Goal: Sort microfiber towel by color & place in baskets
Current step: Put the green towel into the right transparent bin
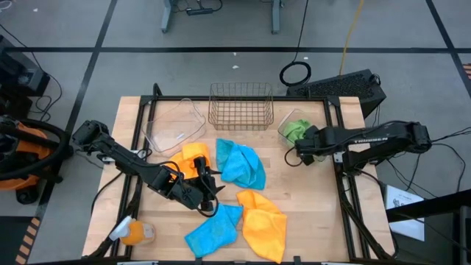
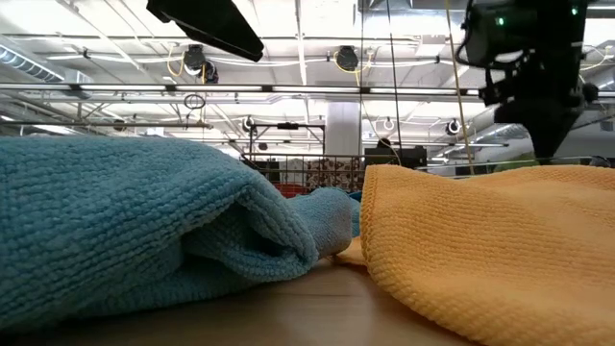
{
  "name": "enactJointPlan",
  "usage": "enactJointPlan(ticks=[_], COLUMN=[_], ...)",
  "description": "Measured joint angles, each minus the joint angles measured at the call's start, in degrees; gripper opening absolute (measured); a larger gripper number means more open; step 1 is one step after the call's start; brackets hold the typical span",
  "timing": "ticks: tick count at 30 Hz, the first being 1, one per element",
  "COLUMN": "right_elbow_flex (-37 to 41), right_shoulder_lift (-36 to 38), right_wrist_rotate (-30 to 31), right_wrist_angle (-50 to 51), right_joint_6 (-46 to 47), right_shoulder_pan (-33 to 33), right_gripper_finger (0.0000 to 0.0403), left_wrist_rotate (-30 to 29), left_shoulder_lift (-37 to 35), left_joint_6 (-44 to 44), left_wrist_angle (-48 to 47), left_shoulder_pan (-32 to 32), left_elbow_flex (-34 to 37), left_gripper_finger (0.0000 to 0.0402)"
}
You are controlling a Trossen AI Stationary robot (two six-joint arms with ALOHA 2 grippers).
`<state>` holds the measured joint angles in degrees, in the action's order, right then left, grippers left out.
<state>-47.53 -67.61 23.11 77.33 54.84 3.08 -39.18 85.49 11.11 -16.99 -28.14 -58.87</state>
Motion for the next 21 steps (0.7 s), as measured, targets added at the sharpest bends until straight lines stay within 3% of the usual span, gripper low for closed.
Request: enactJointPlan(ticks=[10, 14, 21], right_elbow_flex=[-8.0, -5.3, 4.0], right_shoulder_lift=[0.0, 0.0, 0.0], right_wrist_rotate=[4.6, 7.3, 3.3], right_wrist_angle=[4.2, 3.3, -4.4], right_joint_6=[-0.1, -0.2, -0.9], right_shoulder_pan=[0.0, 0.0, 0.3], right_gripper_finger=[0.0006, 0.0006, 0.0004], left_wrist_rotate=[0.0, 0.0, 0.0], left_shoulder_lift=[0.0, 0.0, 0.0], left_joint_6=[0.0, 0.1, 0.2], left_wrist_angle=[0.0, 0.0, 0.0], left_shoulder_pan=[0.0, 0.0, 0.0], left_elbow_flex=[0.0, 0.0, 0.0], left_gripper_finger=[0.0235, 0.0235, 0.0235])
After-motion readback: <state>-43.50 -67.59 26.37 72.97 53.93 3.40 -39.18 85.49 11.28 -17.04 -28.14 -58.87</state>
